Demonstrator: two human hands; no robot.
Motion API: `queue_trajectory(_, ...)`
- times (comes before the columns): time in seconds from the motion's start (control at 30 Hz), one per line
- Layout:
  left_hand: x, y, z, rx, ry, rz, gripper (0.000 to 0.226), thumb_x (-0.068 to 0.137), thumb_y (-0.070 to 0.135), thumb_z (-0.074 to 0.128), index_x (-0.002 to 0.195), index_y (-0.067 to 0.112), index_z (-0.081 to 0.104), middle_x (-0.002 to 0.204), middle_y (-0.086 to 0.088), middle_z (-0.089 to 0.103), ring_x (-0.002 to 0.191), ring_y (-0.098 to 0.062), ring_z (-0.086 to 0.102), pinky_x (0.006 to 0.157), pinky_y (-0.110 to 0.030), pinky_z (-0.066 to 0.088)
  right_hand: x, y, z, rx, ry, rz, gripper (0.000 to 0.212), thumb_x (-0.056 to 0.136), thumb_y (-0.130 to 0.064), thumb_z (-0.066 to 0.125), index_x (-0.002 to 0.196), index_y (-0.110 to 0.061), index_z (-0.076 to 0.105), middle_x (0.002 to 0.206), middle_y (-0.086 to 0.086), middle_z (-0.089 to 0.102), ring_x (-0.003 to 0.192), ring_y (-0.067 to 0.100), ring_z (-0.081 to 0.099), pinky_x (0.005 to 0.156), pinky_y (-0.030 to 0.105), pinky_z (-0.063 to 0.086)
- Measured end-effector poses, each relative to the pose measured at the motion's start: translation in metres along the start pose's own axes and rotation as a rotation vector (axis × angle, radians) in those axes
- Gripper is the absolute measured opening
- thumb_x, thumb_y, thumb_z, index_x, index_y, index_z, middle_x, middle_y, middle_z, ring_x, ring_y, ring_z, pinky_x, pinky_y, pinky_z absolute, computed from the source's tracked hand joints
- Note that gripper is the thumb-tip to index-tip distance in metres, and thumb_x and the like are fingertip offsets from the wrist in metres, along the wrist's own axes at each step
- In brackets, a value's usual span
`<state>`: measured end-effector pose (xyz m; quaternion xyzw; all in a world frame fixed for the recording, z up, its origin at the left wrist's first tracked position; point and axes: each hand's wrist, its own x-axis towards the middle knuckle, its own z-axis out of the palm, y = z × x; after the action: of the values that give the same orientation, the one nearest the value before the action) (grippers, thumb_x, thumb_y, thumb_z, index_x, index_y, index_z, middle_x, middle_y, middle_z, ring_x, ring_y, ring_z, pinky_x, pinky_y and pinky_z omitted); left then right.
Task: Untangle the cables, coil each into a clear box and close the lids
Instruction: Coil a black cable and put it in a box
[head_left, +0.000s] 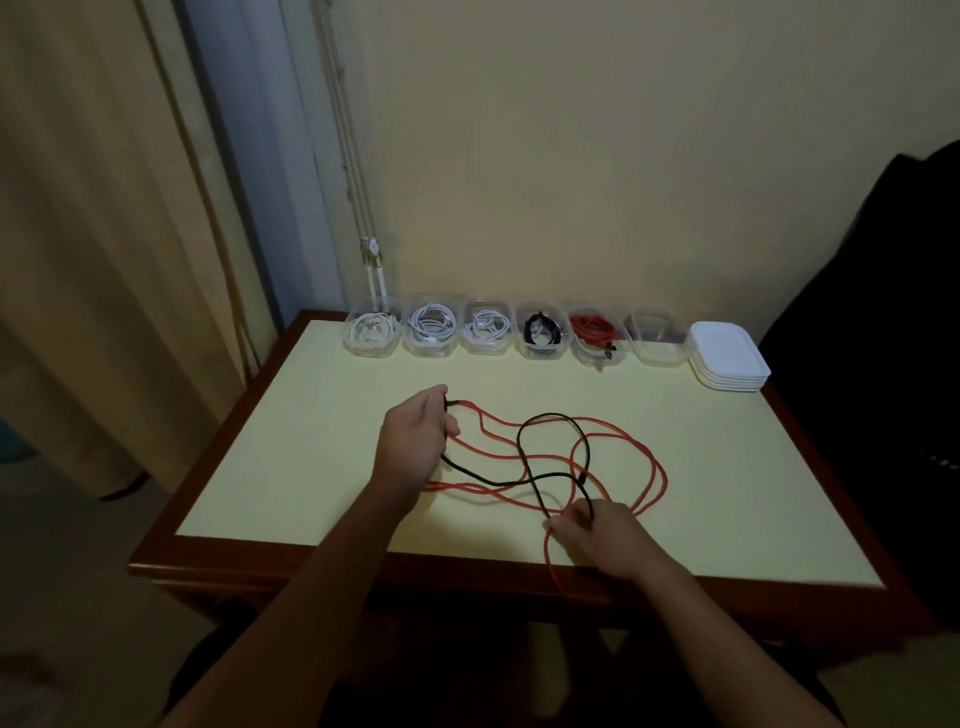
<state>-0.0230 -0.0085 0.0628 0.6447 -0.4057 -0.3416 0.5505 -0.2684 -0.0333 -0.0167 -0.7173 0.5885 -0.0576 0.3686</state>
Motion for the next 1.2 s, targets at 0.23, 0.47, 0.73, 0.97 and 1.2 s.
queue_trajectory(0.23, 0.016, 0.001, -0.007, -0.388, -0.02, -0.332, 0.025, 0.107, 0.01, 0.041, 0.117, -0.002, 0.061, 0.067, -0.002, 0.054, 0.04, -0.005, 0.032, 0.039, -0.017, 0.023, 0.045, -0.006, -0.019, -0.101, 0.077, -0.095, 0.024, 0.101, -0.035, 0.059, 0.117, -0.018, 0.064, 0.114, 0.002, 0.065, 0.113, 0.032, 0.061, 0.081, 0.028, 0.046)
queue_trajectory(0.47, 0.037, 0.015, -0.012, -0.612, -0.107, -0.431, 0.028, 0.11, 0.017, 0.034, 0.102, 0.0, 0.055, 0.06, 0.001, 0.048, 0.033, -0.003, 0.024, 0.037, -0.017, 0.02, 0.061, -0.012, -0.076, 0.045, 0.274, -0.131, 0.028, 0.104, -0.038, 0.053, 0.117, -0.024, 0.073, 0.116, -0.004, 0.073, 0.109, 0.018, 0.065, 0.092, 0.027, 0.048)
queue_trajectory(0.73, 0.054, 0.059, 0.009, -0.595, -0.179, -0.484, 0.029, 0.109, 0.015, 0.037, 0.088, 0.004, 0.054, 0.069, 0.001, 0.032, 0.034, -0.004, 0.023, 0.035, -0.017, 0.02, 0.035, -0.087, -0.116, 0.38, 0.298, -0.367, 0.025, 0.105, -0.02, 0.051, 0.09, -0.015, 0.07, 0.086, -0.003, 0.076, 0.082, 0.01, 0.073, 0.078, 0.029, 0.055)
queue_trajectory(0.97, 0.06, 0.107, 0.012, -0.69, -0.256, -0.383, 0.023, 0.108, 0.013, 0.036, 0.095, 0.002, 0.052, 0.067, -0.001, 0.041, 0.031, -0.005, 0.023, 0.033, -0.017, 0.021, 0.005, -0.143, -0.161, 0.247, 0.302, -0.478, 0.027, 0.093, -0.05, 0.062, 0.087, -0.025, 0.071, 0.082, -0.015, 0.07, 0.076, 0.001, 0.062, 0.073, 0.025, 0.05)
queue_trajectory(1.2, 0.068, 0.122, 0.015, -0.739, -0.055, -0.263, 0.028, 0.109, 0.011, 0.033, 0.09, 0.003, 0.051, 0.066, -0.003, 0.047, 0.03, -0.005, 0.025, 0.032, -0.018, 0.021, -0.016, -0.166, -0.099, 0.152, 0.049, -0.542, 0.019, 0.09, -0.045, 0.072, 0.097, -0.028, 0.068, 0.088, -0.013, 0.071, 0.077, 0.004, 0.066, 0.07, 0.026, 0.054)
